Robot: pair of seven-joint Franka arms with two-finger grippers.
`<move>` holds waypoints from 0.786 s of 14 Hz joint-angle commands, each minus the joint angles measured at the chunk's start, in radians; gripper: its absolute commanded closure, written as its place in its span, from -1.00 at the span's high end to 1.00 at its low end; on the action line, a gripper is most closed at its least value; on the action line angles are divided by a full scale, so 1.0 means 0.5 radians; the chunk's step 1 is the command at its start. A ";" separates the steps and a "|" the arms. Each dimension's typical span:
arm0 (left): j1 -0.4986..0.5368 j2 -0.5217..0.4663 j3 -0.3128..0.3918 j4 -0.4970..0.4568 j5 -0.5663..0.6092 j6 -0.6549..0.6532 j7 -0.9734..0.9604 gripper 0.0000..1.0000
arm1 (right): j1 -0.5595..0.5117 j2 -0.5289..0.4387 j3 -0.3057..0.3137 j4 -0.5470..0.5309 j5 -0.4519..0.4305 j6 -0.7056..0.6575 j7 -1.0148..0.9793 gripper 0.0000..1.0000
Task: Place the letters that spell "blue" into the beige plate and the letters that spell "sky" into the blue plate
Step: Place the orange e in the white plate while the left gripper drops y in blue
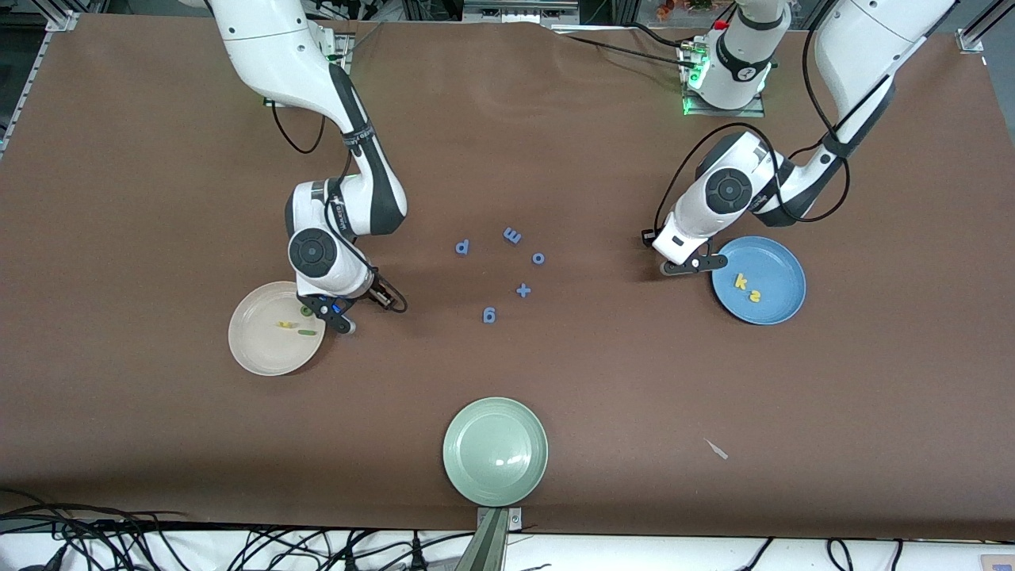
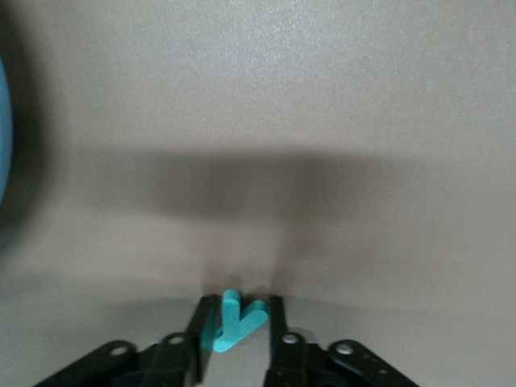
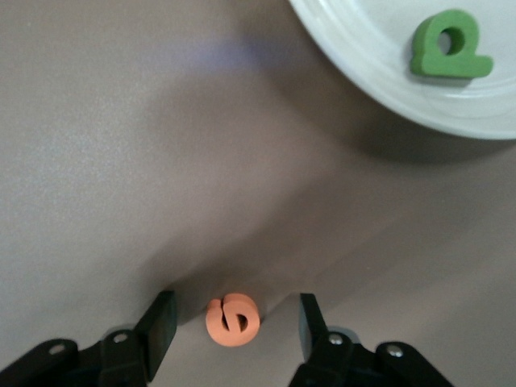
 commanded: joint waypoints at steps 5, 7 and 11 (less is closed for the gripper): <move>0.037 -0.039 -0.016 0.017 0.059 0.004 -0.027 -0.90 | 0.017 -0.048 0.009 -0.071 0.045 0.044 0.002 -0.16; 0.043 -0.091 -0.028 0.081 0.004 -0.109 -0.027 -0.91 | 0.017 -0.051 0.009 -0.071 0.045 0.041 -0.002 -0.59; 0.080 -0.098 -0.071 0.439 -0.128 -0.640 0.080 -0.92 | 0.005 -0.081 -0.013 -0.047 0.042 0.001 -0.056 -0.95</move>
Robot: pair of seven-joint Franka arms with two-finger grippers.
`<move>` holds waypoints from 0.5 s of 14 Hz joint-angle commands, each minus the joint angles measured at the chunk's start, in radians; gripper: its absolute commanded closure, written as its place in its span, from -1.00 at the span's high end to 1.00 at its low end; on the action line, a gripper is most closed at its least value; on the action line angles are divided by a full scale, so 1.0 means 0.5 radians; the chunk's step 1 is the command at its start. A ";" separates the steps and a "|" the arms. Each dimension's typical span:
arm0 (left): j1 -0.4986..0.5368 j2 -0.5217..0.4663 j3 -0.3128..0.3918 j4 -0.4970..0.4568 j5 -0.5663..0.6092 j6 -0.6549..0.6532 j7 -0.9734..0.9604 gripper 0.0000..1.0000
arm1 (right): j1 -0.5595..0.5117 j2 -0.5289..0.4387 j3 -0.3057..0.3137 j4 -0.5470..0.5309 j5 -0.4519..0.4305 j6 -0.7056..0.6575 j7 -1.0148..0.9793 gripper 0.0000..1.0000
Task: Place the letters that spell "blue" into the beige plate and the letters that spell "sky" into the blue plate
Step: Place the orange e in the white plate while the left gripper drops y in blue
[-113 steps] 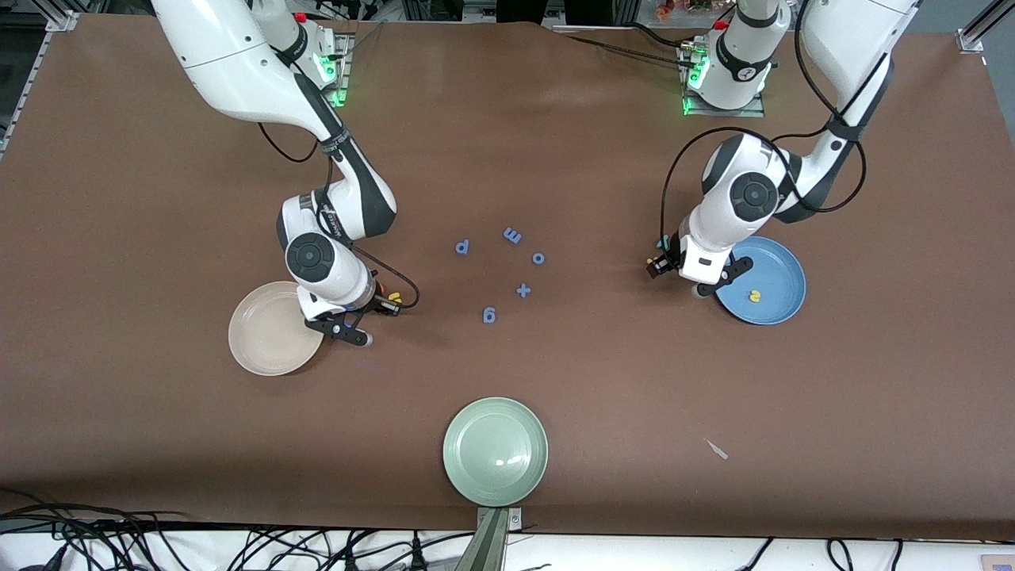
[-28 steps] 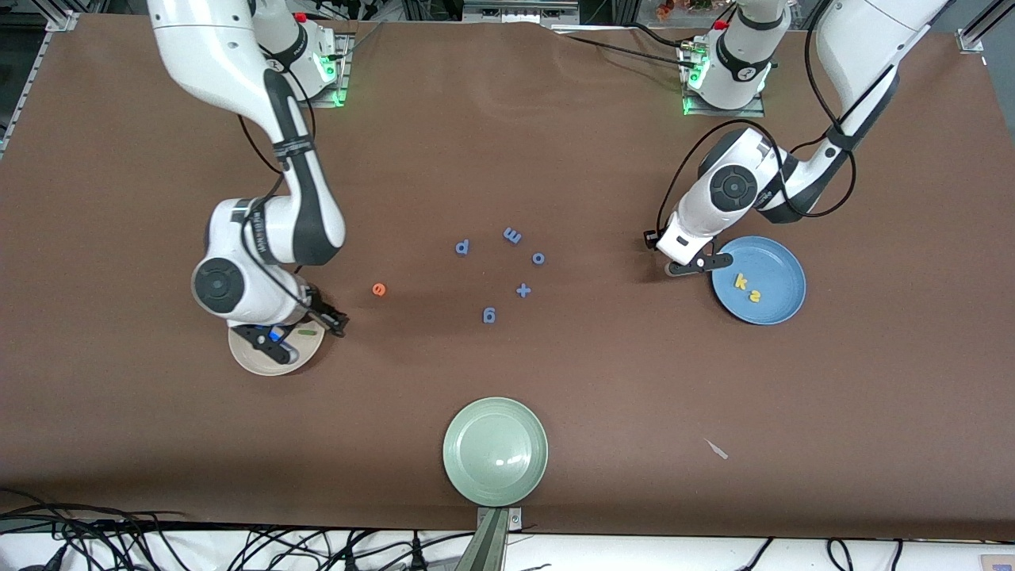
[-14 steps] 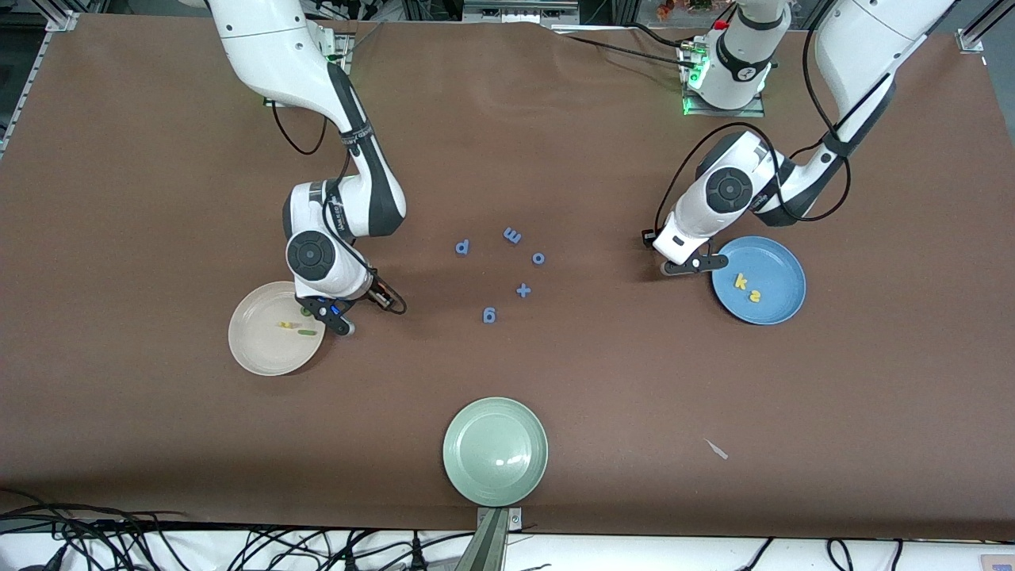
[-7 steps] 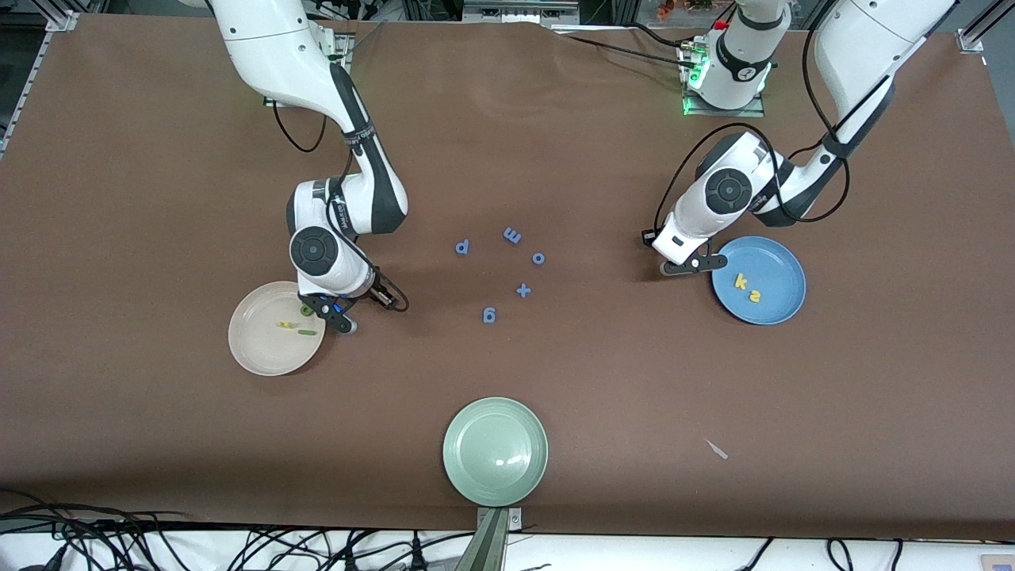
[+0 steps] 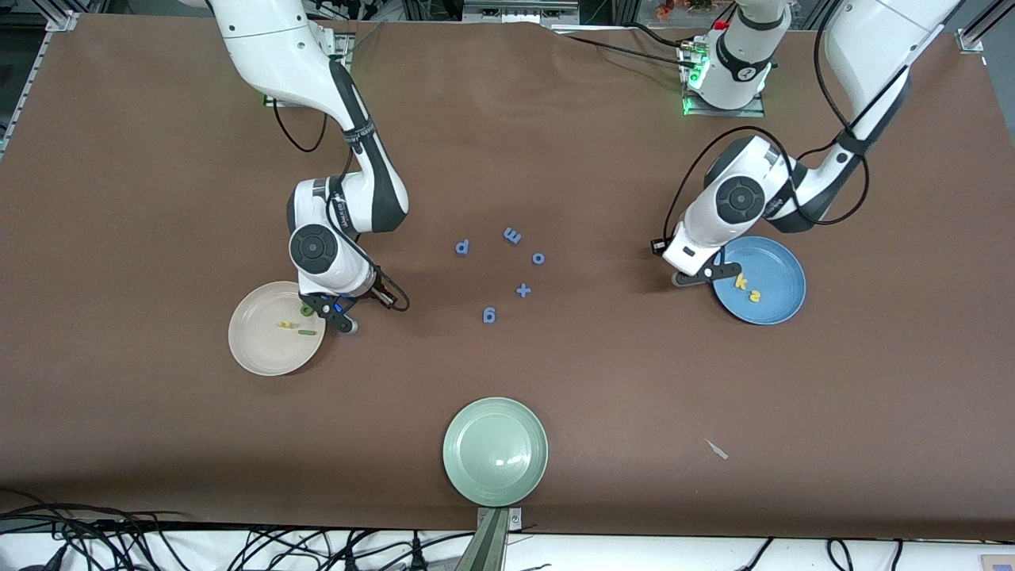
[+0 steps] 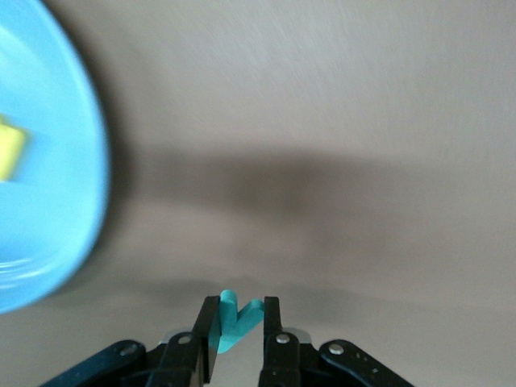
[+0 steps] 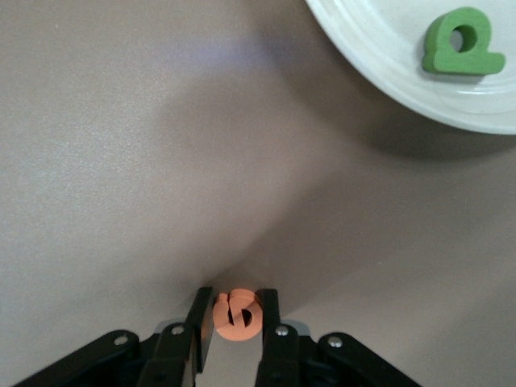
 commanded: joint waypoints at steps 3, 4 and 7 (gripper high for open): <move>0.289 -0.042 -0.029 0.189 -0.058 -0.253 0.337 -0.92 | -0.018 -0.081 -0.220 0.136 0.021 -0.401 -0.389 -0.94; 0.402 -0.051 -0.032 0.193 -0.058 -0.262 0.469 -0.92 | -0.021 -0.078 -0.297 0.167 0.018 -0.488 -0.536 -0.93; 0.548 -0.045 -0.017 0.180 -0.025 -0.281 0.621 -0.90 | -0.048 -0.063 -0.478 0.177 0.006 -0.507 -0.966 -0.93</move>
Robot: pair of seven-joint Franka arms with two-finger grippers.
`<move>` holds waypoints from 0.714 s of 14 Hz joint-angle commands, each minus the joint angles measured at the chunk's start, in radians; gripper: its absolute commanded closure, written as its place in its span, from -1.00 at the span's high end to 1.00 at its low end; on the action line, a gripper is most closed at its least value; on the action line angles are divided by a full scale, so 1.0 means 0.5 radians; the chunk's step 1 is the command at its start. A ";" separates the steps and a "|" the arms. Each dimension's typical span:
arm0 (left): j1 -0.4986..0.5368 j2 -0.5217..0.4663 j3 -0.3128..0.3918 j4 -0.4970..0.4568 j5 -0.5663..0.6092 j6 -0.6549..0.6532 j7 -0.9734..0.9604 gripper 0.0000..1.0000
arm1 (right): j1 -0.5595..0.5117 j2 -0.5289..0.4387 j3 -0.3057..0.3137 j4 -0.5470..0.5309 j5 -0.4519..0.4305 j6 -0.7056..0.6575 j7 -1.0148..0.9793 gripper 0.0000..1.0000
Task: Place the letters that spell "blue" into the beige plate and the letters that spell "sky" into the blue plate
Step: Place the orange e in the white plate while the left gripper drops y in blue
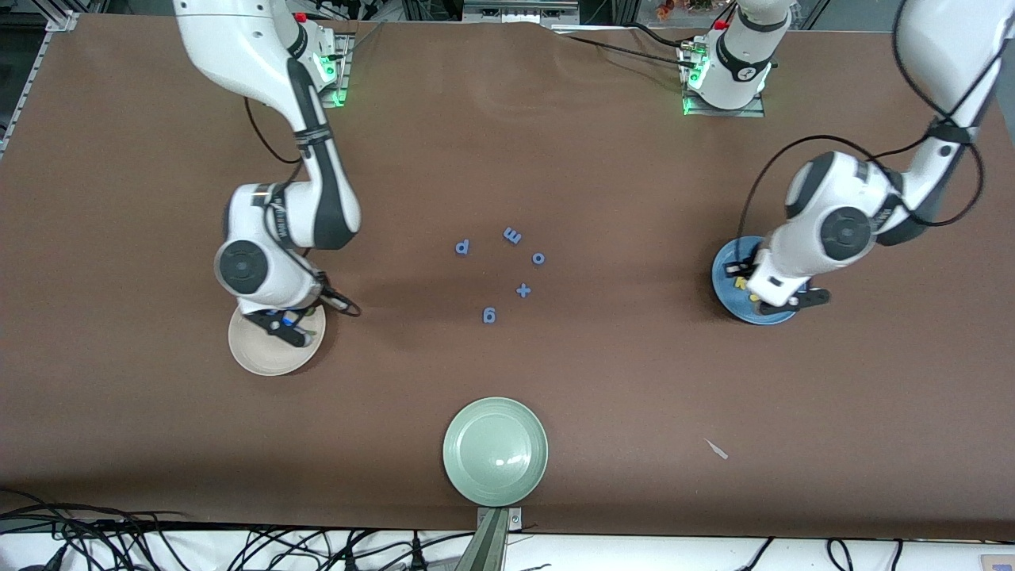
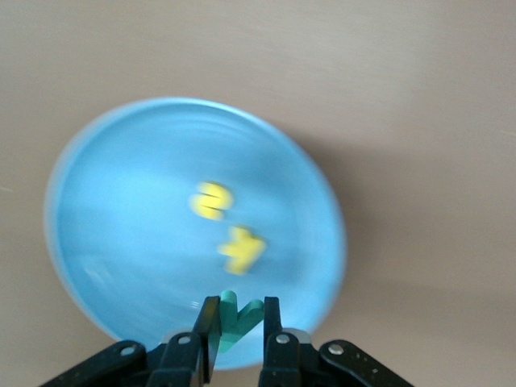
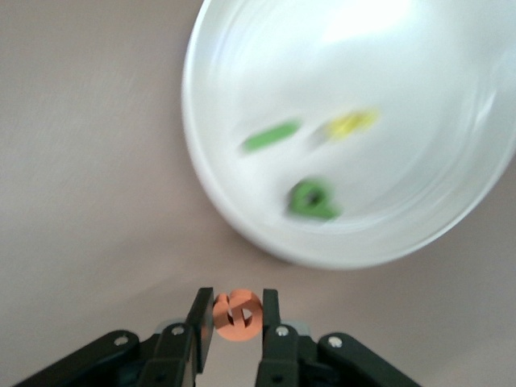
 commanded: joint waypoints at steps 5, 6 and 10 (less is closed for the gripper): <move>0.141 0.028 -0.011 -0.046 0.030 -0.002 0.160 0.03 | -0.238 0.105 -0.080 0.193 0.022 -0.037 -0.546 -0.93; 0.141 0.028 -0.014 -0.046 0.021 0.002 0.136 0.26 | -0.278 0.126 -0.077 0.211 0.028 -0.034 -0.553 -0.93; 0.144 0.006 -0.017 -0.034 0.002 -0.017 0.133 0.46 | -0.312 0.163 -0.034 0.254 0.104 -0.025 -0.531 -0.76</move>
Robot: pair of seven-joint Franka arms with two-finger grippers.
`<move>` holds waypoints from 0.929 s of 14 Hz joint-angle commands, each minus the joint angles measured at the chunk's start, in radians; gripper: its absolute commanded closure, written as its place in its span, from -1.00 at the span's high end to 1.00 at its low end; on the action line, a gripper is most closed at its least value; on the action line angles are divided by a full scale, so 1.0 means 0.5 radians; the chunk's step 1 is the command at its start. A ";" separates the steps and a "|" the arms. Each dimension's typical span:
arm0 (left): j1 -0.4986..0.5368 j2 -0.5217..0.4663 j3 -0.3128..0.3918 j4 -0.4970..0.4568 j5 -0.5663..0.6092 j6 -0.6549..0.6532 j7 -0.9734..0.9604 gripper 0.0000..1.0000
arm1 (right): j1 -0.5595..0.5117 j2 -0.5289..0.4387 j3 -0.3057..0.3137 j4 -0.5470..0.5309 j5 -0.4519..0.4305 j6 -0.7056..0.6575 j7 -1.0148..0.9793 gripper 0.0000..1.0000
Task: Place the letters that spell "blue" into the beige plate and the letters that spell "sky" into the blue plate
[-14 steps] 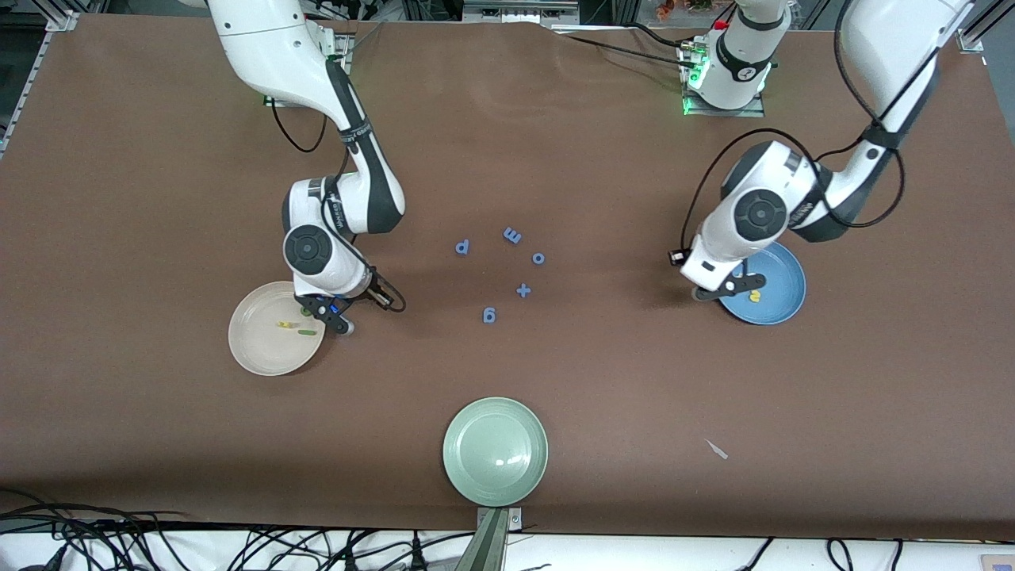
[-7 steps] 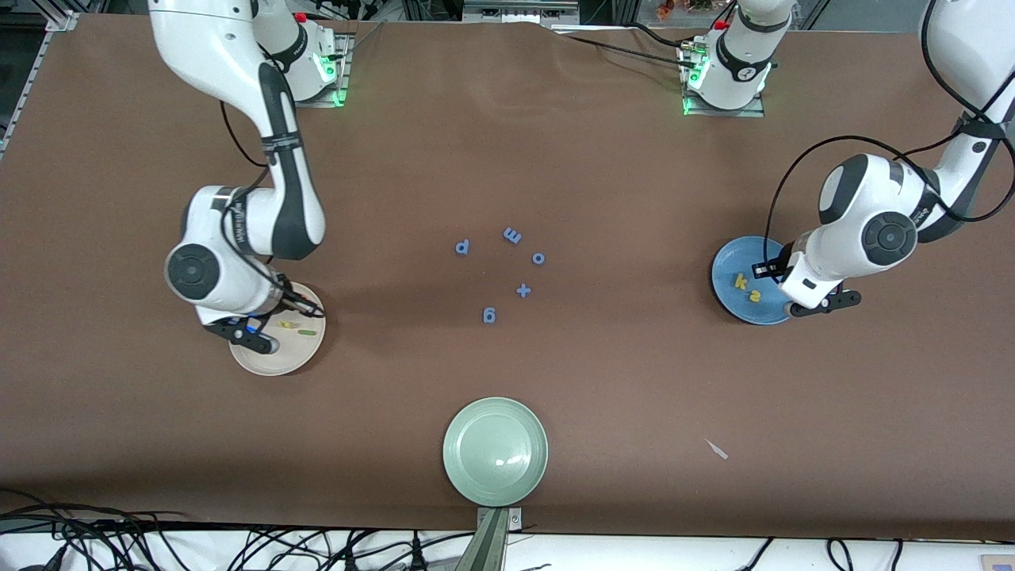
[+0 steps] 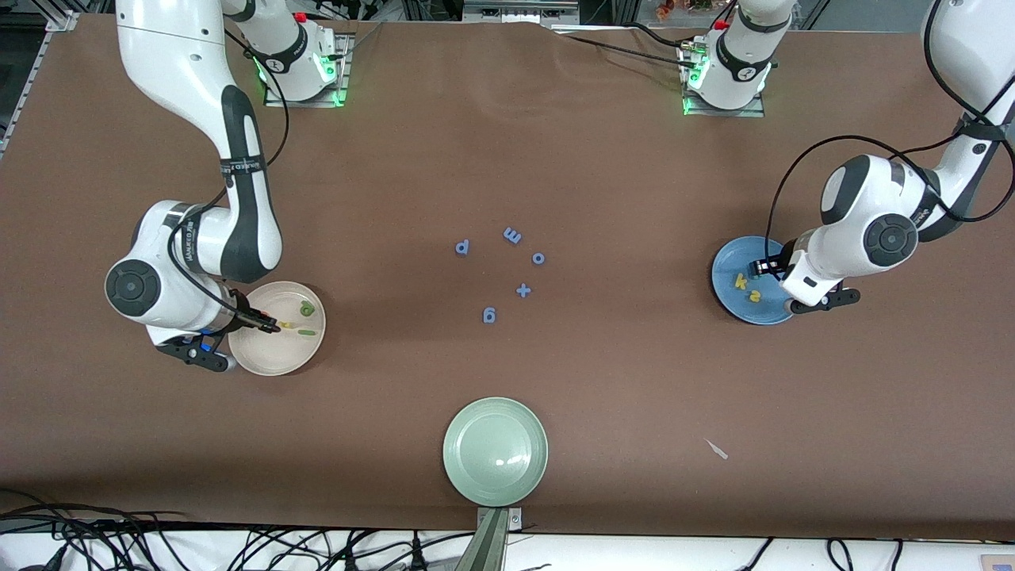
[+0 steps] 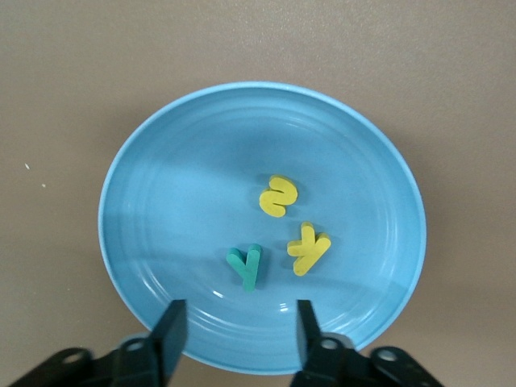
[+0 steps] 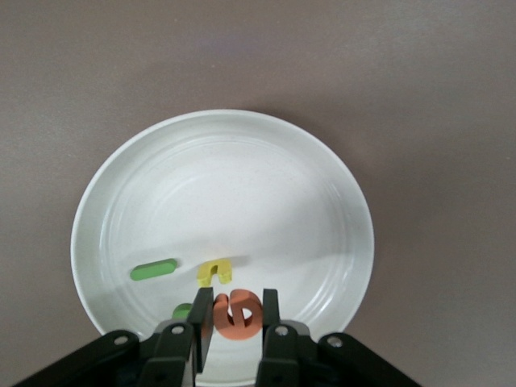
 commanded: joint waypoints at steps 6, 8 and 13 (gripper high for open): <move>0.101 -0.274 -0.121 0.118 -0.199 -0.058 0.033 0.71 | -0.022 0.058 0.023 0.078 0.138 -0.032 -0.015 0.15; 0.107 -0.339 -0.121 0.375 -0.323 -0.348 0.036 0.86 | -0.022 0.058 0.023 0.078 0.138 -0.035 -0.012 0.21; 0.113 -0.321 -0.112 1.014 -0.424 -0.838 0.033 1.00 | -0.013 0.042 0.017 0.157 0.119 -0.135 -0.009 0.26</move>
